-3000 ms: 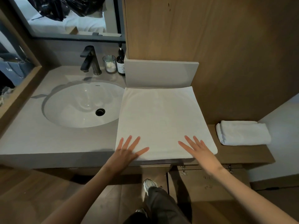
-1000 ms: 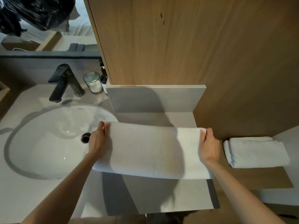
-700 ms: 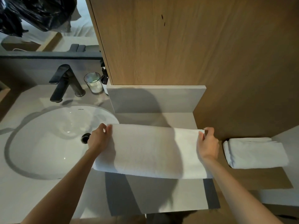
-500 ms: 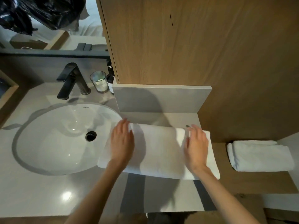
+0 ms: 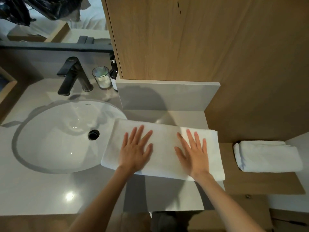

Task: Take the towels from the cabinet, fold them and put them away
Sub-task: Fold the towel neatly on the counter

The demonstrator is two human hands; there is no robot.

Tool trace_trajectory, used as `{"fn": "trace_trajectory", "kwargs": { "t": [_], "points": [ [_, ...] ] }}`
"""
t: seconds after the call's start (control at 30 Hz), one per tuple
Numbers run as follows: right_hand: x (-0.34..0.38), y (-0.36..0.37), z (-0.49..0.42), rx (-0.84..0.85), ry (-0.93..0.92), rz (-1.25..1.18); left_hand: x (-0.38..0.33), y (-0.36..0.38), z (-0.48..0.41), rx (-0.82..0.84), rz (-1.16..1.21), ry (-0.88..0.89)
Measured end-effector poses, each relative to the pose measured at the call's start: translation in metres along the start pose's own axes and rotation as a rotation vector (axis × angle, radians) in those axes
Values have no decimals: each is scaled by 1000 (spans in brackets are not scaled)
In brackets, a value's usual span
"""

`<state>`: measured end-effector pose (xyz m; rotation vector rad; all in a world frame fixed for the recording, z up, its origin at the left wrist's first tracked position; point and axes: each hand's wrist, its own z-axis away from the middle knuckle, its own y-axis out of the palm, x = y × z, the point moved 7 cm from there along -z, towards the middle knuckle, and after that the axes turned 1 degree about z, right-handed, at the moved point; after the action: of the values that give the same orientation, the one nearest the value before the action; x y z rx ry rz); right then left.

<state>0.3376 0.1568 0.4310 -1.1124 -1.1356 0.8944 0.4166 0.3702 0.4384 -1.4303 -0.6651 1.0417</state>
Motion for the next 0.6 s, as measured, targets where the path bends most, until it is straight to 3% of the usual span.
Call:
{"fn": "trace_trajectory", "kwargs": {
  "t": [0.27,0.47,0.6],
  "points": [
    [-46,-17,19,34,132,75,43,-10,13,16,85,-138],
    [-50,-21,24,123,131,93,63,-15,27,59,221,-282],
    [-22,-33,35,164,-23,-28,79,-16,34,28,386,-445]
  ]
}}
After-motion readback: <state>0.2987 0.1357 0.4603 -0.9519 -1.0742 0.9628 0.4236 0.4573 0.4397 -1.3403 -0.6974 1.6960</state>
